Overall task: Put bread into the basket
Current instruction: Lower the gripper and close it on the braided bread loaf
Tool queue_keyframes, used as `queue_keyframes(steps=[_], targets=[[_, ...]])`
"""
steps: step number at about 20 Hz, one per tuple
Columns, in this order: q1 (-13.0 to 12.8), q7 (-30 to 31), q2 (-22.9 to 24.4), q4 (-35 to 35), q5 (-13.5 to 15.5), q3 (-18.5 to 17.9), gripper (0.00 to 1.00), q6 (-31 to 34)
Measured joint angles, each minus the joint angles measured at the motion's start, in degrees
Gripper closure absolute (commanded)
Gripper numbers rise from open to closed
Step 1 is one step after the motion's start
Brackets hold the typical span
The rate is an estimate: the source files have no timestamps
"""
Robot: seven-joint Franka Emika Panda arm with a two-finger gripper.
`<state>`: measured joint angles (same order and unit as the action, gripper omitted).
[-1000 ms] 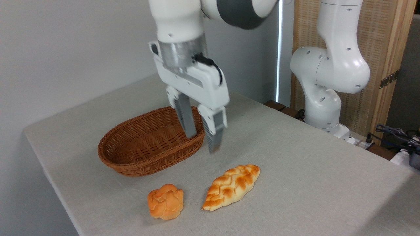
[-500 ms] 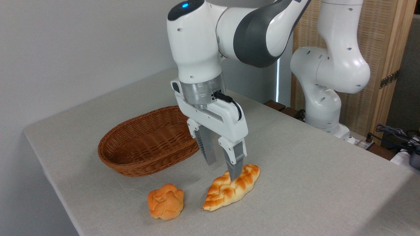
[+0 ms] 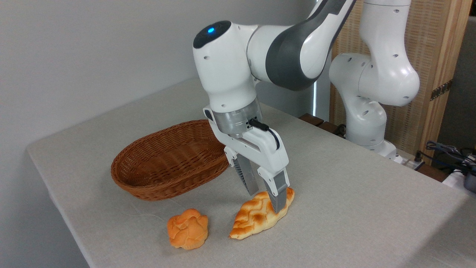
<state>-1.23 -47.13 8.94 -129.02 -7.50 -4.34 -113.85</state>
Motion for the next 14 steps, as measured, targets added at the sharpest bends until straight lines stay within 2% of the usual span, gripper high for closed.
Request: queue_keyframes(steps=[2,3,5,6,8,14], targets=[[0.0,0.0,-0.2,-1.1,0.0,0.0,0.0,-0.9],[0.0,0.0,-0.3,-1.6,0.0,0.0,0.09,-1.4],[0.0,0.0,-0.5,-2.1,0.0,0.0,0.39,-2.2],[0.0,0.0,-0.5,-2.2,-0.2,0.0,0.5,-2.3],[0.0,0.0,-0.5,-2.3,-0.8,0.0,0.61,-2.3],[0.0,0.0,-0.7,-2.3,-1.1,0.0,0.61,-2.3]])
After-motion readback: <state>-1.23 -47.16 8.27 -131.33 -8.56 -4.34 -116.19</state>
